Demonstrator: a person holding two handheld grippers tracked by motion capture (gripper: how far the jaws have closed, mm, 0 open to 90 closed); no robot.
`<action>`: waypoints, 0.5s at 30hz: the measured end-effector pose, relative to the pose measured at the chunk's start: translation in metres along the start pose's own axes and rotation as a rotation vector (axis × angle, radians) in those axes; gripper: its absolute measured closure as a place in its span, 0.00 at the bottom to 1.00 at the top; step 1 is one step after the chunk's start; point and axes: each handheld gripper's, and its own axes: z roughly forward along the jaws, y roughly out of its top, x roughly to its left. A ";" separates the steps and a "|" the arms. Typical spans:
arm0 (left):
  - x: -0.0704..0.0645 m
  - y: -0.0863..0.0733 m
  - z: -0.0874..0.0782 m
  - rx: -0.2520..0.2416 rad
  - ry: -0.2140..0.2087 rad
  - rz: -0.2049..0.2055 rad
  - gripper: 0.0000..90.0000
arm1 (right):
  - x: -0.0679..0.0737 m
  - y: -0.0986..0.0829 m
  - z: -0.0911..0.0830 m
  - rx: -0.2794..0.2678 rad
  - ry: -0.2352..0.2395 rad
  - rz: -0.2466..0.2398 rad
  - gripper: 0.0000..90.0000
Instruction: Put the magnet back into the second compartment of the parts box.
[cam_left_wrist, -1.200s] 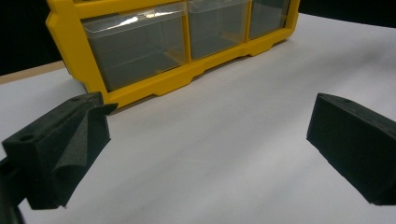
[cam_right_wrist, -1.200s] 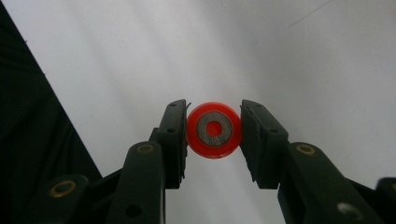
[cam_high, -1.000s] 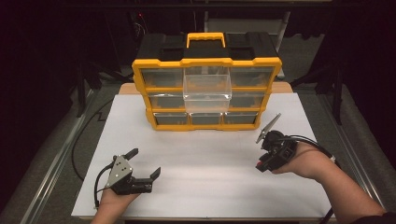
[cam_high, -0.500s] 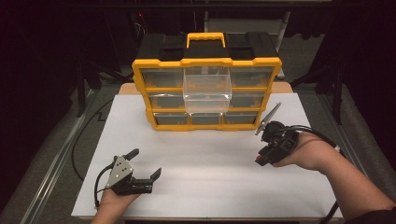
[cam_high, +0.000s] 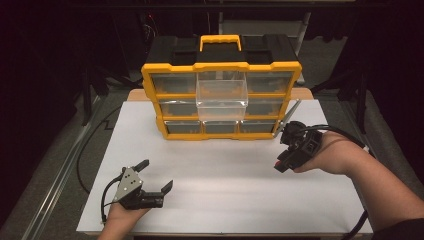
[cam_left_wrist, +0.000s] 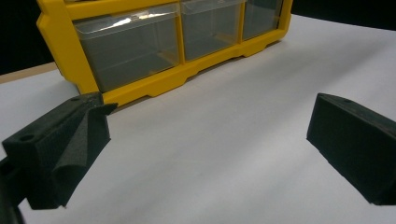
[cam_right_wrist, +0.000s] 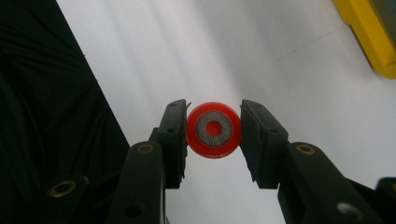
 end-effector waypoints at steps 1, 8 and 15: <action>0.000 0.000 0.000 0.000 -0.001 0.000 0.01 | 0.001 0.002 -0.004 0.003 -0.007 0.000 0.72; 0.000 0.000 0.000 -0.001 -0.002 -0.002 0.01 | 0.003 0.009 -0.017 0.006 -0.023 -0.010 0.72; 0.000 0.000 0.000 0.000 -0.007 0.000 0.01 | 0.006 0.020 -0.036 0.001 -0.034 -0.021 0.72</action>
